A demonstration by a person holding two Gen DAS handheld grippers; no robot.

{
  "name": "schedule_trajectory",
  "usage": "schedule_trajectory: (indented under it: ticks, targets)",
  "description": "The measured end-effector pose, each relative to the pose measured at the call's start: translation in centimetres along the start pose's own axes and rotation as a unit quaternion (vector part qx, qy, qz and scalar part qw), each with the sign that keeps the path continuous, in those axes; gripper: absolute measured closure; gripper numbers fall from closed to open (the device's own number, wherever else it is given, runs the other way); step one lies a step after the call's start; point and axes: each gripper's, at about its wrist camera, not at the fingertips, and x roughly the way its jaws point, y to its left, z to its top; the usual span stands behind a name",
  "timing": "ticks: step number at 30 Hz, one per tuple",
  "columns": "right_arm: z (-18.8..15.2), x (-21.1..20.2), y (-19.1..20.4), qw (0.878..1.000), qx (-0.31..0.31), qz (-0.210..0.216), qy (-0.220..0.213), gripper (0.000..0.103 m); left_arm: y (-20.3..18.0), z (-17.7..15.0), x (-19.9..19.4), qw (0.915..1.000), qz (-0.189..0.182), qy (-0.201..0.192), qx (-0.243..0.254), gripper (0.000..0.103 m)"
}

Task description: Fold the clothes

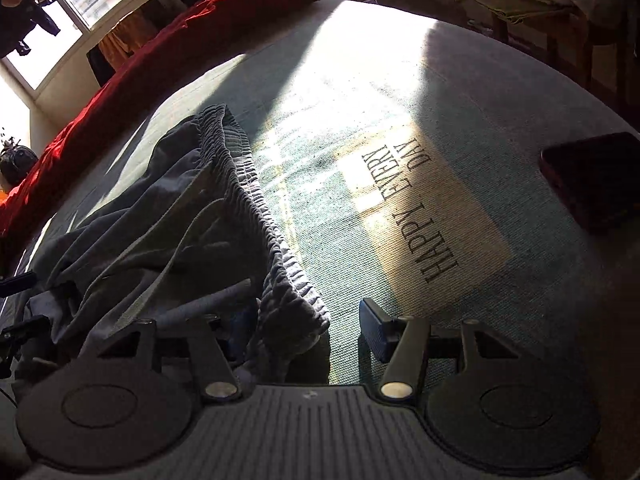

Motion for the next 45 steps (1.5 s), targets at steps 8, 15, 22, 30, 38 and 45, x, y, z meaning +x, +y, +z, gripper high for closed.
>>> schedule_trajectory:
  ticks: [8,15,22,30,38,45]
  targets:
    - [-2.7,-2.1,4.1,0.998,-0.055,0.012,-0.021,0.042,0.5,-4.0,-4.3,0.9994,0.022,0.005,-0.028,0.035]
    - [-3.1,-2.9,12.7,0.986,-0.140,0.084,-0.039,0.042,1.1,-8.6,-7.3,0.9962,0.045,0.006,-0.074,0.035]
    - [-5.5,-0.6,22.3,0.968,-0.202,0.147,-0.026,0.042,2.1,-11.9,-10.0,0.9877,0.101,-0.014,-0.118,0.036]
    - [-9.8,0.9,28.5,0.959,-0.239,0.151,-0.023,0.042,4.1,-16.2,-10.9,0.9735,0.101,-0.001,-0.205,0.045]
    - [-11.8,2.7,28.5,0.969,-0.202,0.144,0.009,0.041,4.6,-17.9,-9.8,0.9675,0.061,0.003,-0.246,0.048]
    - [-12.2,2.1,28.4,0.969,-0.206,0.135,0.004,0.040,5.6,-18.2,-8.1,0.9592,0.047,0.017,-0.278,0.095]
